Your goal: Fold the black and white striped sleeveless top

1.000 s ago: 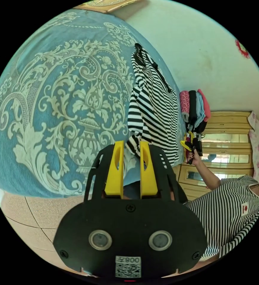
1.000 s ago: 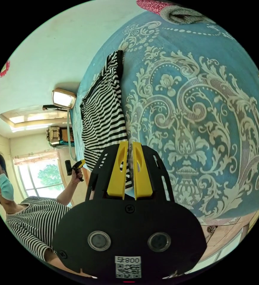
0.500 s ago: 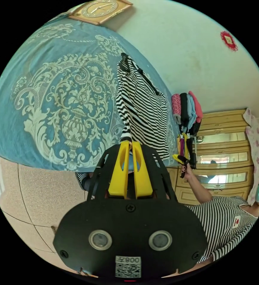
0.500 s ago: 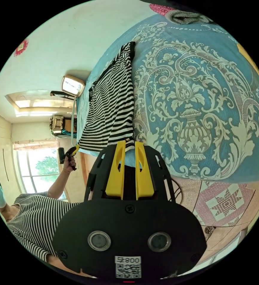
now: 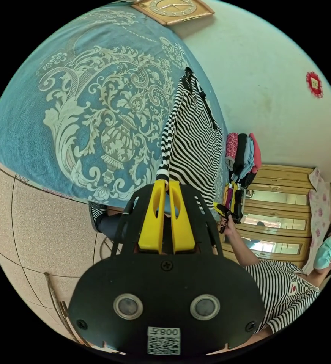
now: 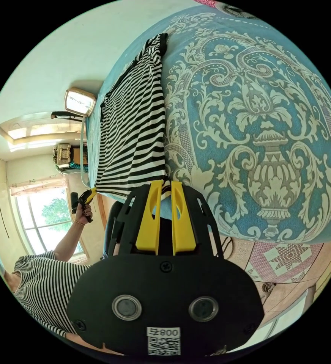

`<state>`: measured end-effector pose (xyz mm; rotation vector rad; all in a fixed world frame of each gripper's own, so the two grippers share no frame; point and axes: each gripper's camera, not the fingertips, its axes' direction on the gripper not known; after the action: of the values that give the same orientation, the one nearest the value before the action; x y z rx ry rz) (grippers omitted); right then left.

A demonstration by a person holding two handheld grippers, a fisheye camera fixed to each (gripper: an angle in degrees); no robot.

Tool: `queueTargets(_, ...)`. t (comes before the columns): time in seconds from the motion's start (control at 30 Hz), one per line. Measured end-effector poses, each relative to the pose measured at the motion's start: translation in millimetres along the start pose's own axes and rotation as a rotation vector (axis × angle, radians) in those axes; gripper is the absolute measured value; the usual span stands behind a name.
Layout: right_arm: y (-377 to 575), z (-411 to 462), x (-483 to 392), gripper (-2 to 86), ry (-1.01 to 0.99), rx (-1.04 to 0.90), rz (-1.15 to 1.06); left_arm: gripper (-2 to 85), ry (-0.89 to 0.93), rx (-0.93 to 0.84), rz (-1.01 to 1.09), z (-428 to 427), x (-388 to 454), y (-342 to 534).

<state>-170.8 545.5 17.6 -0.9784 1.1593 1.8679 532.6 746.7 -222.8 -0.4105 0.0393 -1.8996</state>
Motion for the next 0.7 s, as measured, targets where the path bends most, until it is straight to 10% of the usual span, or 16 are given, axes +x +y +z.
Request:
queueTargets(0.3, -12, -40, 19, 0.9, -0.289, 0.130, -0.006, 2.0, 0.232, 0.130, 0.027, -30, 18, -18)
queueTargets(0.7, -65, -318, -158, 0.5, -0.281, 0.541, -0.533, 2.0, 0.251, 0.429, 0.696, -224, 300, -50)
